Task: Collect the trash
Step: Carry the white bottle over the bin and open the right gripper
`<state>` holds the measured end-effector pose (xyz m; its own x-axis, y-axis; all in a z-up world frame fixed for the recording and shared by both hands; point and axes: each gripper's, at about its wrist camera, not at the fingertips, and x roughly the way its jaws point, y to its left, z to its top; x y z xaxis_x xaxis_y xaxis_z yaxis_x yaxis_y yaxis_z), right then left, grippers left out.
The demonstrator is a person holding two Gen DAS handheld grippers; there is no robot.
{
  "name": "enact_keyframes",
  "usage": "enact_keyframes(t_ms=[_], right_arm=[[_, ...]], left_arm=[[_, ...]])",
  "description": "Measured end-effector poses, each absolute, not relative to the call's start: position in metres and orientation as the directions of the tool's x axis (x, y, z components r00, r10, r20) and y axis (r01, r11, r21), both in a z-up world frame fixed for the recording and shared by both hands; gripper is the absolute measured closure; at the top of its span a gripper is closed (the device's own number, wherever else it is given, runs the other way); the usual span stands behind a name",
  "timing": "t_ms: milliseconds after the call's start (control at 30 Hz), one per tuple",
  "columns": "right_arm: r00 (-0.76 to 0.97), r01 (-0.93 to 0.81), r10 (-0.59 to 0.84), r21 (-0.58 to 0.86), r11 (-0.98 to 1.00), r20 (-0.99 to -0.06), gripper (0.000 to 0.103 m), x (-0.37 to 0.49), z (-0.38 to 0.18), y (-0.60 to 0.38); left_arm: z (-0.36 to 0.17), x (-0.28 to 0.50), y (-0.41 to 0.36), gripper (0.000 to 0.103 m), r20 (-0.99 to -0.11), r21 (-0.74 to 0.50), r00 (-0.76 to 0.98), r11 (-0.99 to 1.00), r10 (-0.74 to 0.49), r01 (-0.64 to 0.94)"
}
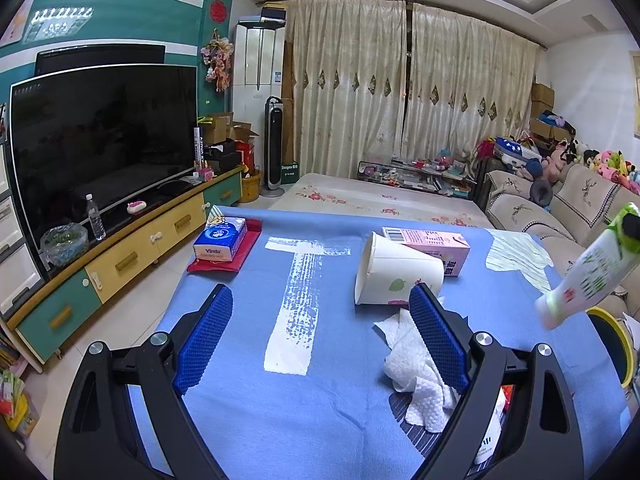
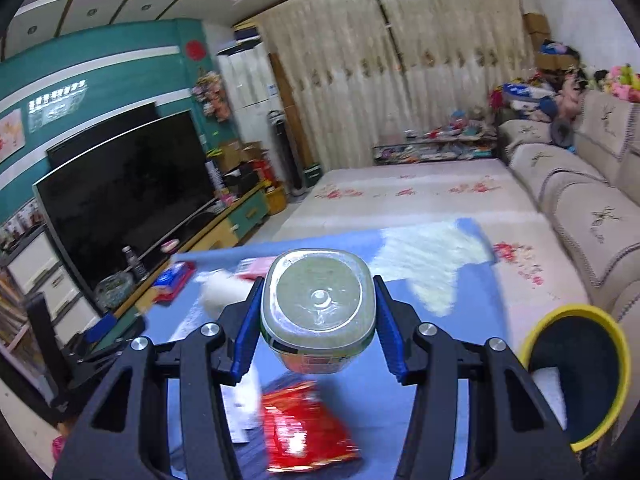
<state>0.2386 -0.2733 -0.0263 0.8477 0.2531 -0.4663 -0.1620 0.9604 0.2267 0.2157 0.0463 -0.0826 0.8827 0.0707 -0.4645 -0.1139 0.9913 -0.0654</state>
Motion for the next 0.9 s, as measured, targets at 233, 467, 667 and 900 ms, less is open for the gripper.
enact_keyframes(t_ms=[233,467,667,900], right_arm=[[0.863,0.103,0.01,0.196,0.975,-0.506,0.054,0.237,-0.045,-0.374],[0.782,0.344,-0.201,0.138,0.929,-0.59,0.053,0.242,-0.091,-0.458],[0.72,0.419,-0.248,0.121,0.9,-0.648,0.053,0.254,-0.127,-0.493],[0.703,0.462,-0.255,0.154,0.874,-0.665,0.047,0.256,-0.14,-0.499]], left_arm=[[-0.088,0.218,0.037,0.014,-0.473,-0.043,0.879,0.995,0.06,-0.091],[-0.09,0.217,0.022,0.014,-0.457,-0.021,0.889,0.999,0.018,-0.031],[-0.091,0.216,0.011,0.014,-0.452,-0.011,0.891,1.0,-0.029,0.027],[-0.091,0.214,0.002,0.014,-0.452,-0.013,0.889,0.997,-0.079,0.082]])
